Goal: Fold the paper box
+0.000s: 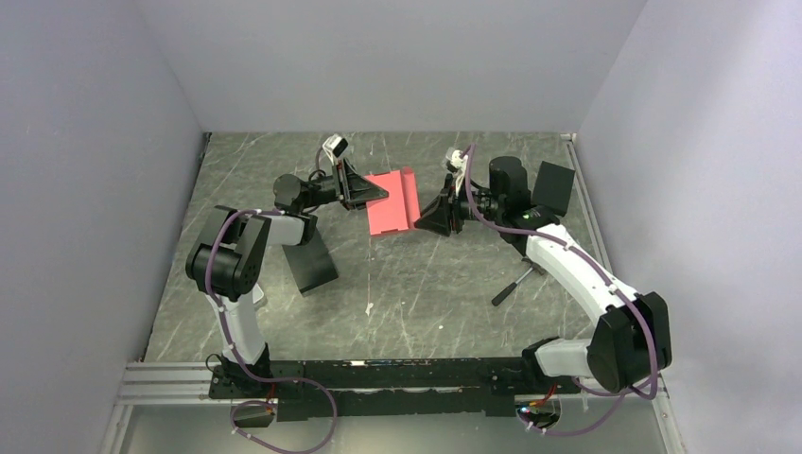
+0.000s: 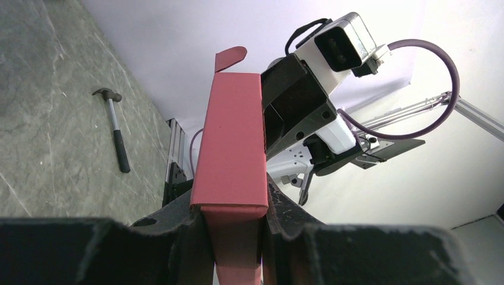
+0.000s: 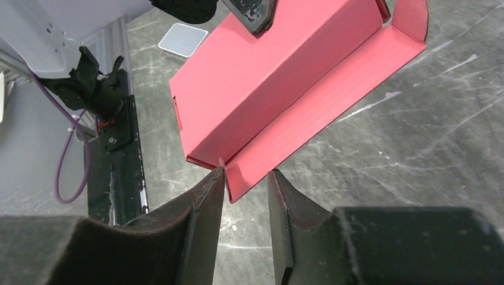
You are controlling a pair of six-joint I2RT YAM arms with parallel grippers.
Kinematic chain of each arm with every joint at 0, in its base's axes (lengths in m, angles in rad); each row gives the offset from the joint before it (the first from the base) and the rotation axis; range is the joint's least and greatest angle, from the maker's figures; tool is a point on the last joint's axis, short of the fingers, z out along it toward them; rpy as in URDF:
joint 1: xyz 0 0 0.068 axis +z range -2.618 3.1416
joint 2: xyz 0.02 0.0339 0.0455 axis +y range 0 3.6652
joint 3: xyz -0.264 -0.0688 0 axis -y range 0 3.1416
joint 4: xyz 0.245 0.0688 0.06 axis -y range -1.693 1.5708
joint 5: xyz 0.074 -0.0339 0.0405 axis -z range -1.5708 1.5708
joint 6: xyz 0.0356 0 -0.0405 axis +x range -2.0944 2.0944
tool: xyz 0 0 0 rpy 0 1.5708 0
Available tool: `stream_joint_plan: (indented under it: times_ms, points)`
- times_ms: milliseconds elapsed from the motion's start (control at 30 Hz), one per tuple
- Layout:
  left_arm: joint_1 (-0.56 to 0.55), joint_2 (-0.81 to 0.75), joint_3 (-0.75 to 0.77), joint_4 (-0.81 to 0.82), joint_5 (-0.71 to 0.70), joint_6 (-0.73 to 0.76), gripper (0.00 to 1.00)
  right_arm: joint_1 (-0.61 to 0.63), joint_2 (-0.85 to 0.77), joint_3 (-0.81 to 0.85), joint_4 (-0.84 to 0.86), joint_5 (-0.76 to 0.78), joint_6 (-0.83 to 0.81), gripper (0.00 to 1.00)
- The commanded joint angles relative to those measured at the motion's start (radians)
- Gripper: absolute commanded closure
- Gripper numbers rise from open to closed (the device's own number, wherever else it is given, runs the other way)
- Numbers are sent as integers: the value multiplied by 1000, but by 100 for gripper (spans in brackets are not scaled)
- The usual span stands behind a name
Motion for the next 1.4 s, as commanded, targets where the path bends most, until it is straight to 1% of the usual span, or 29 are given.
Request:
stream_joint_plan:
  times_ms: [0, 267, 300, 467, 600, 633, 833, 900, 1000, 1033, 1367]
  points:
    - [-9, -60, 28, 66, -16, -1, 96, 3, 19, -12, 90, -47, 58, 63]
    - [-9, -63, 32, 66, -20, 1, 96, 2, 51, -12, 110, -88, 108, 65]
    - [-10, -63, 32, 66, -20, 1, 96, 3, 57, -12, 124, -94, 116, 64]
    - [-10, -61, 35, 66, -17, 5, 96, -8, 61, -17, 148, -109, 156, 53]
    - [-10, -57, 33, 66, -17, 7, 96, -26, 59, -26, 172, -125, 190, 53]
    - [-10, -56, 35, 66, -17, 7, 96, -30, 61, -29, 182, -132, 202, 54]
    - [-11, -53, 35, 66, -17, 9, 95, -43, 65, -34, 214, -161, 248, 70]
    - [-11, -54, 34, 67, -16, 10, 96, -46, 70, -34, 222, -171, 262, 79]
    - [-11, -54, 29, 66, -13, 14, 96, -52, 77, -36, 235, -186, 287, 96]
    - [-11, -55, 28, 67, -12, 16, 96, -53, 78, -37, 240, -191, 293, 100]
    - [-11, -69, 27, 65, 20, 76, 95, -67, 90, -54, 281, -205, 367, 100]
